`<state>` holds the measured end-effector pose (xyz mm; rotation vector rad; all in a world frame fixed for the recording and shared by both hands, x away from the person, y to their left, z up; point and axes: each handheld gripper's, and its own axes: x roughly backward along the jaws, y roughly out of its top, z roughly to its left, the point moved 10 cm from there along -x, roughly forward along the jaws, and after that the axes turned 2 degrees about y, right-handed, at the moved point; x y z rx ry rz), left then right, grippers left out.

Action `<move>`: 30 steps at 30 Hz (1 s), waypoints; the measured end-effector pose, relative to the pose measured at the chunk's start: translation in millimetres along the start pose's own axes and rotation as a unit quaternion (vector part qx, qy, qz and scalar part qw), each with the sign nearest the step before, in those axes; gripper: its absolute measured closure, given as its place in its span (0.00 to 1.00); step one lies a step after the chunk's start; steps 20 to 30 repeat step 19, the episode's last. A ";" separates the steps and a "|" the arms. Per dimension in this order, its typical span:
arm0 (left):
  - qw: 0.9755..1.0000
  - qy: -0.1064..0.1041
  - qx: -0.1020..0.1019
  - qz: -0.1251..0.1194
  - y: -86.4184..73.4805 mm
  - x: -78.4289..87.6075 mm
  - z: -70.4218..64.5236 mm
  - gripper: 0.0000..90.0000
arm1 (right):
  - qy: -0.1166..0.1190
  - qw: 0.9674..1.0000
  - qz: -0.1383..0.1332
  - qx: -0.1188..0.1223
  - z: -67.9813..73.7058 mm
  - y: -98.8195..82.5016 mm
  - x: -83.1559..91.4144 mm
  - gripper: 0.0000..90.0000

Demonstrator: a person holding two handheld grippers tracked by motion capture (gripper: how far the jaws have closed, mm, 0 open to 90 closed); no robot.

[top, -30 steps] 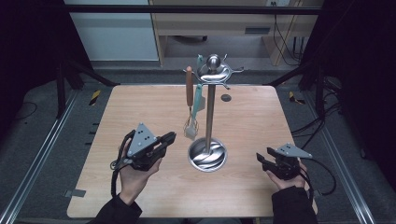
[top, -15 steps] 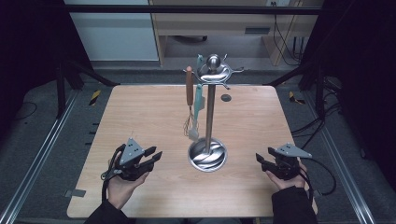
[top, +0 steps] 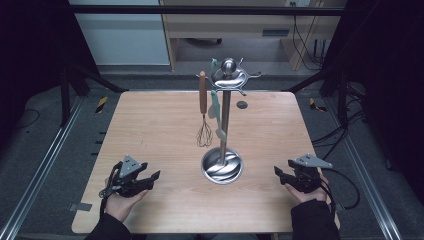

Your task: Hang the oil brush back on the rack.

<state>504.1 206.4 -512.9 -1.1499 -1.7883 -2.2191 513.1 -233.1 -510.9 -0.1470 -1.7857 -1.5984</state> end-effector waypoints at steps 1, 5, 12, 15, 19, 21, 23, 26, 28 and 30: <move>1.000 0.003 0.002 0.004 -3.7 -0.2 4.0 0.45 | -0.003 1.000 0.000 0.002 -1.2 -0.6 -0.5 0.45; 1.000 0.015 0.010 0.019 -16.8 -0.7 17.4 0.41 | -0.004 1.000 0.007 0.001 -2.3 -3.2 -1.1 0.44; 0.999 0.030 0.029 0.012 -22.5 5.4 36.6 0.38 | 0.000 1.000 0.016 -0.006 -3.9 -7.2 -1.5 0.44; 0.998 0.038 0.037 0.019 -26.9 3.3 43.0 0.38 | -0.001 1.000 0.019 -0.008 -4.5 -8.4 -2.2 0.44; 0.998 0.042 0.039 0.023 -28.6 1.5 45.6 0.38 | -0.002 1.000 0.024 -0.005 -6.1 -9.9 -3.7 0.44; 0.998 0.042 0.039 0.023 -28.6 1.5 45.6 0.38 | -0.002 1.000 0.024 -0.005 -6.1 -9.9 -3.7 0.44; 0.998 0.042 0.039 0.023 -28.6 1.5 45.6 0.38 | -0.002 1.000 0.024 -0.005 -6.1 -9.9 -3.7 0.44; 0.998 0.042 0.039 0.023 -28.6 1.5 45.6 0.38 | -0.002 1.000 0.024 -0.005 -6.1 -9.9 -3.7 0.44; 0.998 0.042 0.039 0.023 -28.6 1.5 45.6 0.38 | -0.002 1.000 0.024 -0.005 -6.1 -9.9 -3.7 0.44; 0.998 0.042 0.039 0.023 -28.6 1.5 45.6 0.38 | -0.002 1.000 0.024 -0.005 -6.1 -9.9 -3.7 0.44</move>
